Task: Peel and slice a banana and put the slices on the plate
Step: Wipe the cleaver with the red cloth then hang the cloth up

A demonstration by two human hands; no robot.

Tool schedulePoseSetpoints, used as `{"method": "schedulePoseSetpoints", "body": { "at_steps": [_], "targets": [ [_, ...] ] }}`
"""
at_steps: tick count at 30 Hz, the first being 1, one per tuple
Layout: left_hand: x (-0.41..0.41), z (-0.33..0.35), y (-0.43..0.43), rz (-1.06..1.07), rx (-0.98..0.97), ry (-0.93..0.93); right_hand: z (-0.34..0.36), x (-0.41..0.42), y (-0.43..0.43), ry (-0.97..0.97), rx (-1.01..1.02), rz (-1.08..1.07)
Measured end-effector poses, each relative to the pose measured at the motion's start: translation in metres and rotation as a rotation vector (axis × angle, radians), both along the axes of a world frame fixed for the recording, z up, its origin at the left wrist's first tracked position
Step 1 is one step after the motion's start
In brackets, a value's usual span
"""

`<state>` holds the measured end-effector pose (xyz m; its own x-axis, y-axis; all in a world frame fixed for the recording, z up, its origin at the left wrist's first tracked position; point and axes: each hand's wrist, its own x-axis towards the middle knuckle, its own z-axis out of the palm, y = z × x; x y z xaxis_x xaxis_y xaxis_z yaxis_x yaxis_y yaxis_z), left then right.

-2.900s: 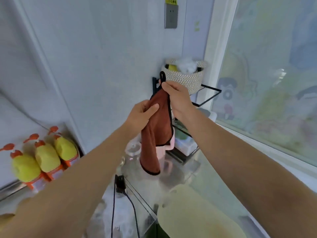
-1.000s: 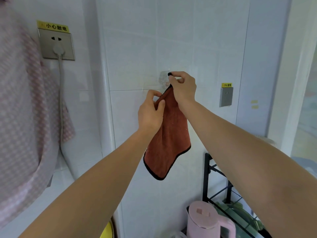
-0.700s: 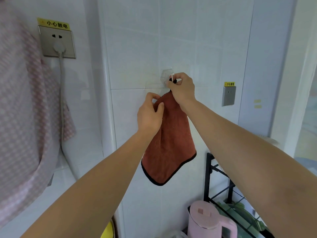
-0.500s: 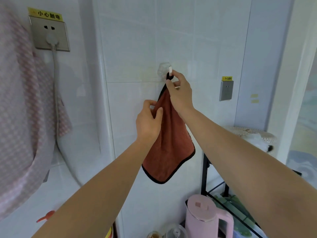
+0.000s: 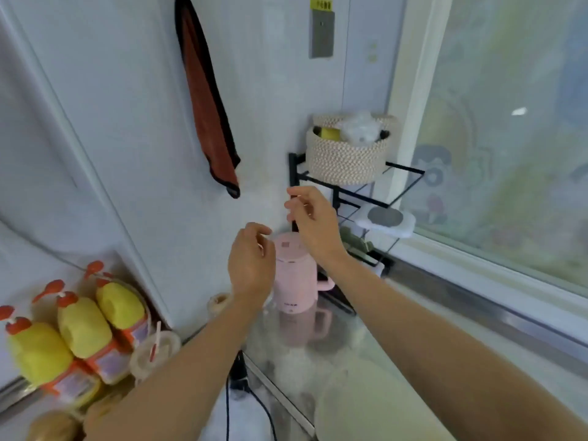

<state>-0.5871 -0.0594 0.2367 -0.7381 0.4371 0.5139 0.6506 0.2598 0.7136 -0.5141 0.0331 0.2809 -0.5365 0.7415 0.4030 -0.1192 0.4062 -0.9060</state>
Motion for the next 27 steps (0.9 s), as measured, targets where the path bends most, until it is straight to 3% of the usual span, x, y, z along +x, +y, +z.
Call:
{"method": "schedulePoseSetpoints", "body": {
  "at_steps": [7, 11, 15, 17, 22, 27],
  "targets": [
    [0.129, -0.159, -0.024, -0.325, -0.644, -0.246, -0.165, 0.182, -0.049, -0.439, -0.115, -0.177],
    [0.167, -0.229, -0.039, -0.423, -0.871, -0.316, -0.240, 0.264, -0.076, -0.742, -0.110, -0.187],
    [0.169, -0.255, -0.037, -0.360, -1.015, -0.326, -0.294, 0.311, -0.091, -1.146, -0.022, -0.028],
    [0.163, -0.264, -0.029, -0.356, -1.063, -0.329, -0.311, 0.324, -0.094, -1.259, 0.002, 0.023],
    [0.170, -0.283, -0.016, -0.393, -1.166, -0.293, -0.334, 0.347, -0.104, -1.259, 0.070, -0.049],
    [0.221, -0.280, -0.027, -0.381, -1.135, -0.027, -0.334, 0.381, -0.118, -1.163, 0.107, -0.267]
  ]
}}
